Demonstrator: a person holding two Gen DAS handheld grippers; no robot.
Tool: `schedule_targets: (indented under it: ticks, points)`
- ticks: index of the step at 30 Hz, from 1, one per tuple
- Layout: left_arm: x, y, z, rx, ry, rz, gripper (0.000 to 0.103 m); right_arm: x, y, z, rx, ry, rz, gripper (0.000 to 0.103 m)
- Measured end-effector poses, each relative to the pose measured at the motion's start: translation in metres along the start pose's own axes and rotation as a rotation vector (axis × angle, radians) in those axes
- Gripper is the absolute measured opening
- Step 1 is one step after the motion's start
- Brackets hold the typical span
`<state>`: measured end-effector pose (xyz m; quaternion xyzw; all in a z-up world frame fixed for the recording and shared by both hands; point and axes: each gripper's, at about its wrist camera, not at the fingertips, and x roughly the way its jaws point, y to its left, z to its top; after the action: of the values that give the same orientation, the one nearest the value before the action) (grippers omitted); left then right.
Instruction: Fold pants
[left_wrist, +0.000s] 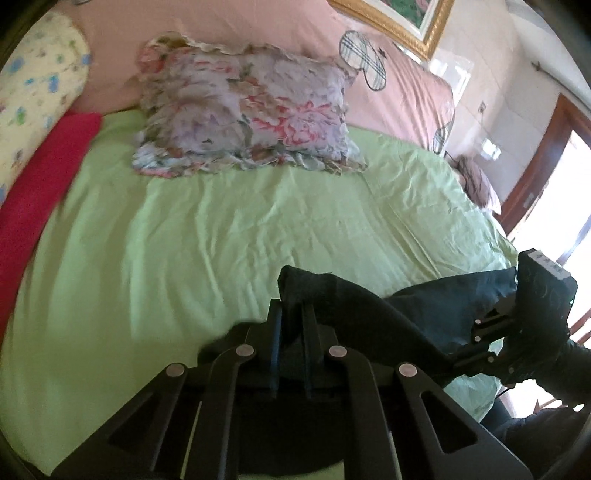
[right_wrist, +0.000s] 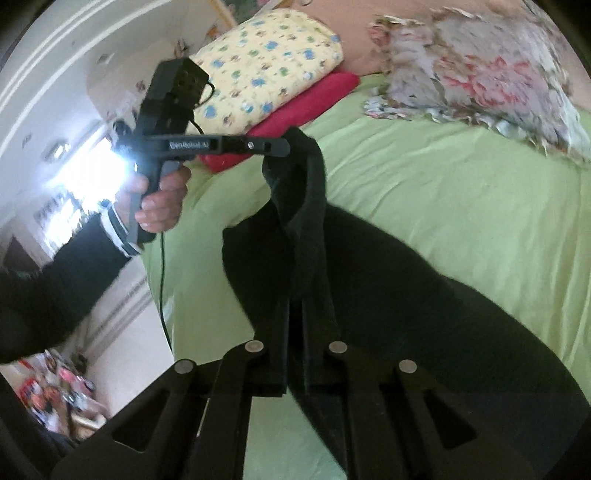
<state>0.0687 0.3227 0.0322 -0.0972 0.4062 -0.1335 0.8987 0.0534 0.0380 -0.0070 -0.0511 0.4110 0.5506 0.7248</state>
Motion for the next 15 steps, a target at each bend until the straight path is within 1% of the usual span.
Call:
schedule_targets:
  ticks: [6, 10, 12, 14, 15]
  points:
    - [-0.017, 0.008, -0.045, -0.084, -0.041, 0.025, 0.007, 0.018, 0.022, -0.015, -0.078, 0.049, -0.022, 0.007]
    - [-0.020, 0.017, -0.067, -0.154, -0.043, 0.043, 0.008, 0.027, 0.025, -0.019, -0.096, 0.075, -0.045, 0.007]
    - [-0.022, 0.022, -0.079, -0.207, -0.035, 0.059, 0.008, 0.032, 0.026, -0.020, -0.105, 0.097, -0.060, 0.010]
    - [-0.025, 0.025, -0.091, -0.257, -0.021, 0.066, 0.008, 0.034, 0.027, -0.021, -0.095, 0.112, -0.056, 0.013]
    - [-0.028, 0.025, -0.096, -0.282, -0.021, 0.073, 0.008, 0.034, 0.028, -0.021, -0.094, 0.115, -0.049, 0.016]
